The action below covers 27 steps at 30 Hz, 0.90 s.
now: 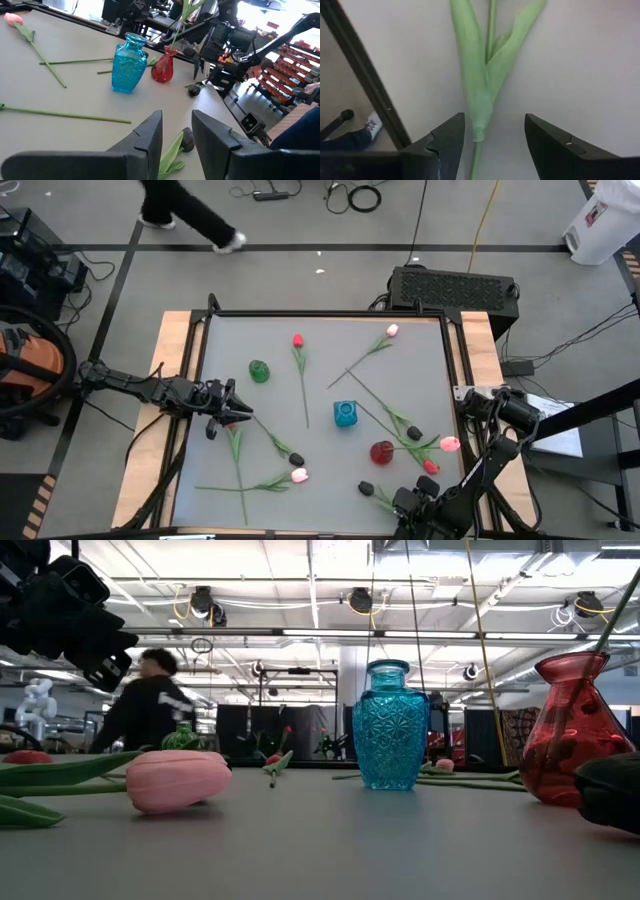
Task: Sort flowers into vase by color
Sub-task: Put the bottom black tulip into the green vase
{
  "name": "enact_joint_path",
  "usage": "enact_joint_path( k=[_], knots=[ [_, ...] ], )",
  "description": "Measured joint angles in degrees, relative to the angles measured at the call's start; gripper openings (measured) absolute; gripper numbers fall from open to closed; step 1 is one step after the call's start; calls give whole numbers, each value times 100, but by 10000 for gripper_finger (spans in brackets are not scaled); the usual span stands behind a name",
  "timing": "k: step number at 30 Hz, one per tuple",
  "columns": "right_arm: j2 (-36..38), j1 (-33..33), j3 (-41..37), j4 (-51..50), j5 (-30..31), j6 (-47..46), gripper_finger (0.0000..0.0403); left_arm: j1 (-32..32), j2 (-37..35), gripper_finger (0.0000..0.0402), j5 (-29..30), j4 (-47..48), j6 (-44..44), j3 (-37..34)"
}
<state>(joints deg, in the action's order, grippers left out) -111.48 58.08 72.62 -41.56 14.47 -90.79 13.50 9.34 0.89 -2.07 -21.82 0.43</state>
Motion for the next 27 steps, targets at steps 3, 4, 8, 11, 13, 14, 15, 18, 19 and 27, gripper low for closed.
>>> enact_joint_path(
  k=[3, 4, 8, 11, 13, 14, 15, 18, 19, 27],
  knots=[
    [0, -2, 0, 35, 1, 1, 199, 0, 0, 112, 0, 0, 0, 0],
    [0, -7, 0, 35, 1, 1, 199, 0, 0, 112, 0, 0, 0, 0],
    [0, -42, 0, 35, -1, 52, 199, 0, 0, 112, 0, 0, 0, 0],
    [0, -96, 0, 35, -62, 143, 199, 2, 1, 112, 0, 0, 0, 0],
    [0, -150, 0, 30, -139, 227, 199, 2, 1, 112, 0, 0, 0, 0],
    [0, -174, 0, 29, -145, 265, 199, 1, 1, 112, 0, 0, 0, 0],
    [0, -195, 0, 29, -148, 315, 199, 2, 0, 112, 0, 0, 0, 0],
    [0, -252, 0, 26, -228, 350, 199, 2, 1, 112, 0, 0, 0, 0],
    [0, -264, 0, 24, -280, 368, 199, 1, 1, 112, 0, 0, 0, 0],
    [-3, -264, 0, 2, -587, 453, 199, 2, 0, 112, 0, 0, 0, 1]
  ],
)
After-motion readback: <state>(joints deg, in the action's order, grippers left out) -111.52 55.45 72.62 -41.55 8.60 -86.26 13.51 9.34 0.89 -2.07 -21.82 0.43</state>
